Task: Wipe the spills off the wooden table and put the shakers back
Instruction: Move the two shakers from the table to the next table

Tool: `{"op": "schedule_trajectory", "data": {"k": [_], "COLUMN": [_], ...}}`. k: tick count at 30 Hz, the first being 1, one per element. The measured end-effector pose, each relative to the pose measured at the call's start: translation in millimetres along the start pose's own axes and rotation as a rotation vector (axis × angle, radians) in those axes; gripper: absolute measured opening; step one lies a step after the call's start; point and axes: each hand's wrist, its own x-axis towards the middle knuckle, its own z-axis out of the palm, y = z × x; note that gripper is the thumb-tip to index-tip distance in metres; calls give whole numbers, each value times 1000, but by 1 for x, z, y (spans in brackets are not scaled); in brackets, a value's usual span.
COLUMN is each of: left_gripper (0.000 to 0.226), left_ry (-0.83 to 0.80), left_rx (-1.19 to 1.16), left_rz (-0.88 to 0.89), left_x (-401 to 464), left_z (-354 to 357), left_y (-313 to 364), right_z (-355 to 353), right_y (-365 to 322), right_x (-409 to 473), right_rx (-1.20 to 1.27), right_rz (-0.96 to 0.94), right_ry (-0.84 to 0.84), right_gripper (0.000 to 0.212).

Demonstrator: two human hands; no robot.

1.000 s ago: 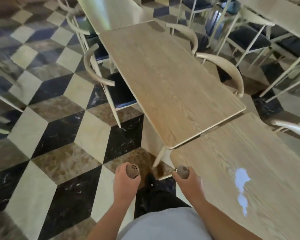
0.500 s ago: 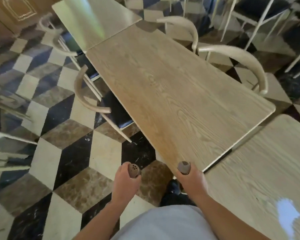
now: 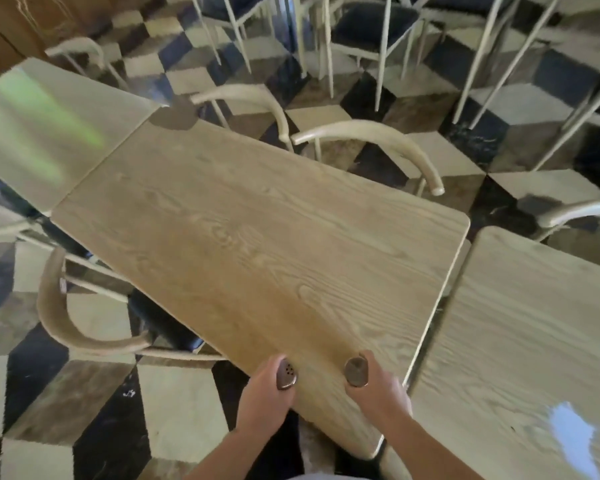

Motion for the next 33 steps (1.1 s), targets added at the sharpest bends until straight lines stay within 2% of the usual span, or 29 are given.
{"op": "schedule_trajectory", "data": {"k": [4,10,13,16,19,23,33], "left_gripper": [56,48,45,46,40,36,43], "left_ry": [-51,-149,-306,-464,-402,-307,-260], "left_rx": [117,72,-7,19,-44,-165,-31], "left_rz": [118,217,268,351,379,319,383], "left_x": [56,138,176,209,236,257,272], "left_z": [-5,-20,-25,-33,-42,-51,-51], "left_y": [7,30,25,21,23,30,22], "right_z": [-1,2,4,3,2,0,-3], "right_y": [-19,-49,-68,-86,-102,-116,-134], "right_x": [19,39,48,62,75,90,117], "right_rx": [53,172,194,218,259,301,340], "right_rz": [55,200,248,286,308,319,362], "right_ry": [41,149,206,239,247,276,336], "right_gripper": [46,47,47,45,43,45,43]}}
